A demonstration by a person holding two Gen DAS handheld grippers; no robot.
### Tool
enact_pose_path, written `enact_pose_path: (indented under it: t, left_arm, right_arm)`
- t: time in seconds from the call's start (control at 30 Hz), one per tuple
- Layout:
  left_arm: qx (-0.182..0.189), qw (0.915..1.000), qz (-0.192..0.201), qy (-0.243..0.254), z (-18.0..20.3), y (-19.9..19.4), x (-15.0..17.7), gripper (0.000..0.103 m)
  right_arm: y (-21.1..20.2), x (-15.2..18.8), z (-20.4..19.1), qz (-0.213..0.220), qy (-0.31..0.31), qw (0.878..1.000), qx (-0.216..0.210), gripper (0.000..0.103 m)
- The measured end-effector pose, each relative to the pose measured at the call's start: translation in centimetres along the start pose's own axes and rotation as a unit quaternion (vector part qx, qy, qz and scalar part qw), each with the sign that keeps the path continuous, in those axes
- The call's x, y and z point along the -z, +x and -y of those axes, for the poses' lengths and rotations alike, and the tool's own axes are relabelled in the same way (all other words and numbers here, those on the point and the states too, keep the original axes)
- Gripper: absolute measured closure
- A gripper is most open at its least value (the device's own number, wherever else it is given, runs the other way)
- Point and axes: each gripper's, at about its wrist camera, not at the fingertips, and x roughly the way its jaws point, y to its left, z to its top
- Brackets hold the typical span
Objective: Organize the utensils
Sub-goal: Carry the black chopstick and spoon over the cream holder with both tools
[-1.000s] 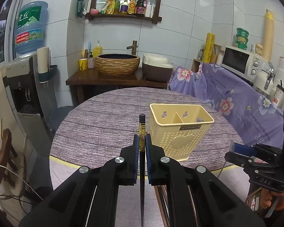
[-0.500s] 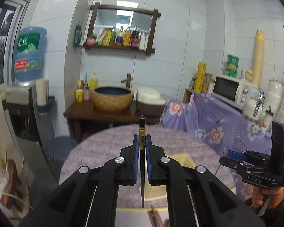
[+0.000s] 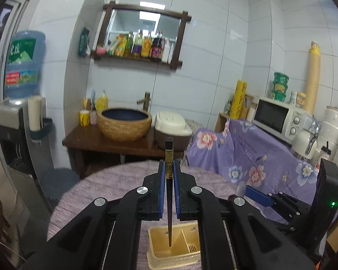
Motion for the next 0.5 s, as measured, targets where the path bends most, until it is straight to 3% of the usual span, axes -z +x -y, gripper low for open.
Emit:
enact_pose_path:
  t: [0.33,0.5]
  left_arm:
    - [-0.008,0.9977,-0.067,-0.009,-0.8,3.7,6.0,0.095]
    - [-0.024,0.9975,-0.067,-0.002,-0.8,4.5,6.9,0.095]
  right_arm:
    - [4.0,5.7,-0.5,-0.056,-0.010,0.998,0.010,0.066]
    - [4.3,6.5,-0.5,-0.050,-0.013,0.998,0.023,0.066]
